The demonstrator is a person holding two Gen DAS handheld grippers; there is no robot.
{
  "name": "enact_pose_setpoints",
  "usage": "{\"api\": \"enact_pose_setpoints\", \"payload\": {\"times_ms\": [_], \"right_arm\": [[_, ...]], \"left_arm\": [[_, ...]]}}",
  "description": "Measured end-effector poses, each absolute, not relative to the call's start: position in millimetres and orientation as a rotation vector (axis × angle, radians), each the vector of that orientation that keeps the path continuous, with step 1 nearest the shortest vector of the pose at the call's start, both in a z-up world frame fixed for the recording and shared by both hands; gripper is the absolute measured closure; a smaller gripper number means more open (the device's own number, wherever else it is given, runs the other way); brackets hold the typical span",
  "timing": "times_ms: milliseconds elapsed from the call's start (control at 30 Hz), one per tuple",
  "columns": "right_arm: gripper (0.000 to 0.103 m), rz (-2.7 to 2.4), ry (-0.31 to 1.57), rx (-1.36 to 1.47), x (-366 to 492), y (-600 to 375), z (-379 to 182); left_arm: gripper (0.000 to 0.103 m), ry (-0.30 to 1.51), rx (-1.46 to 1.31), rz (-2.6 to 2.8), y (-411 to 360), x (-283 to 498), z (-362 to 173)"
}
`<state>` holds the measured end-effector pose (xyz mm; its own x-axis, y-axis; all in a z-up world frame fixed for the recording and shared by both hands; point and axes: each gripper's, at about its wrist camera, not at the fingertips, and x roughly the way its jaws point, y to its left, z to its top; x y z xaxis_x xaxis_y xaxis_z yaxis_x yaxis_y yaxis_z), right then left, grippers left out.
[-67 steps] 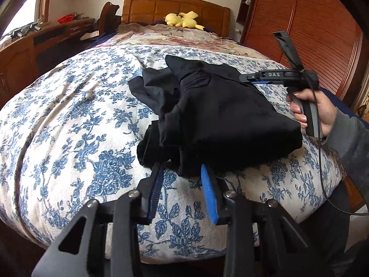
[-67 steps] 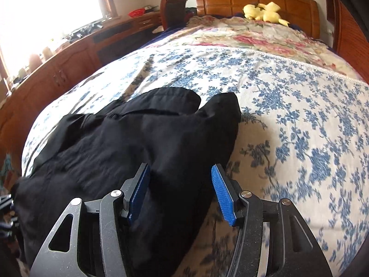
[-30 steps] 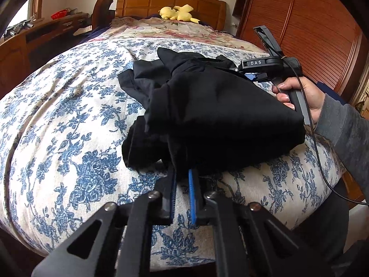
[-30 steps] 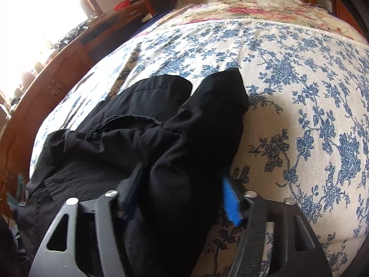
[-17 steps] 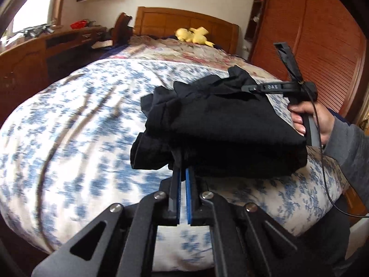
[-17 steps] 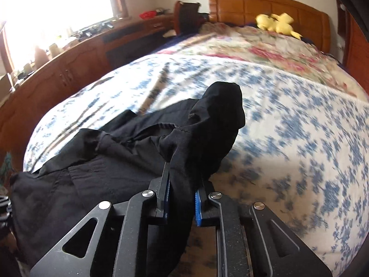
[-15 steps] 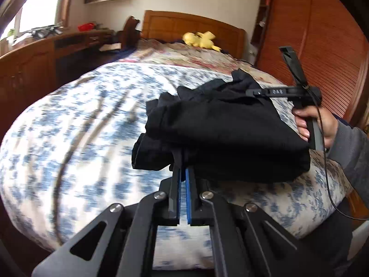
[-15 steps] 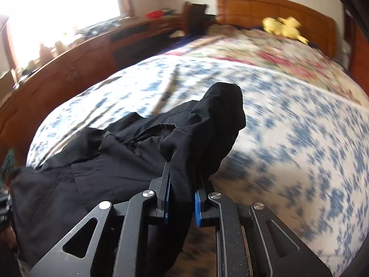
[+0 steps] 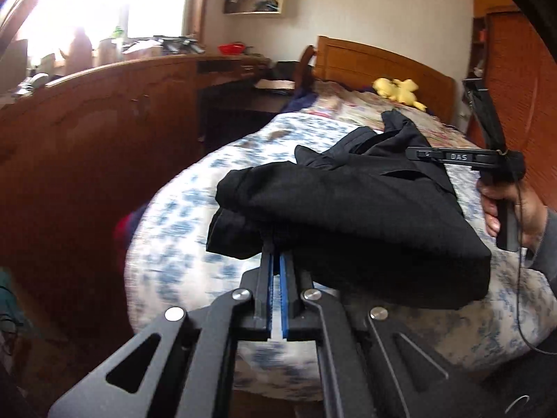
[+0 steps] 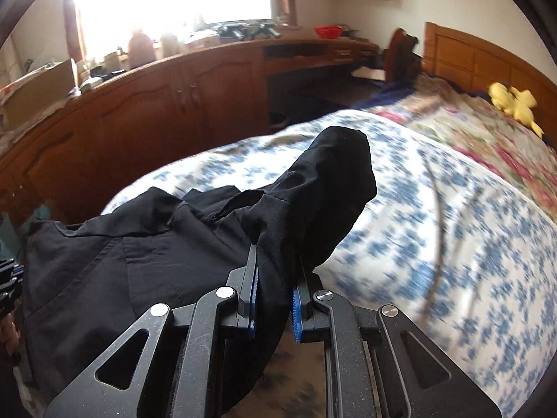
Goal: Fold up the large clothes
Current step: 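Lift the coat bundle with both tools and carry it toward the desk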
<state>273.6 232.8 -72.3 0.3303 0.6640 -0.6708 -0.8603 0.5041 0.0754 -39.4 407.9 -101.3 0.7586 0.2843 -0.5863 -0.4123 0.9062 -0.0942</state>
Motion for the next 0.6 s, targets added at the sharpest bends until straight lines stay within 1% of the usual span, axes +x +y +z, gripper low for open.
{"api": "enact_pose_setpoints", "payload": {"times_ms": [167, 333, 500, 600], "right_arm": [[0.091, 1.048, 0.685, -0.334, 253, 299, -71], [0.09, 1.054, 0.67, -0.319, 239, 332, -73], [0.087, 1.014, 0.731, -0.401, 237, 344, -103], [0.082, 1.025, 0.793, -0.373, 247, 329, -115]], "left_arm": [[0.102, 0.603, -0.256, 0.49, 461, -47, -106], [0.102, 0.636, -0.302, 0.579, 497, -43, -120], [0.102, 0.664, -0.319, 0.569, 494, -45, -130], [0.101, 0.678, -0.295, 0.584, 485, -47, -132]]}}
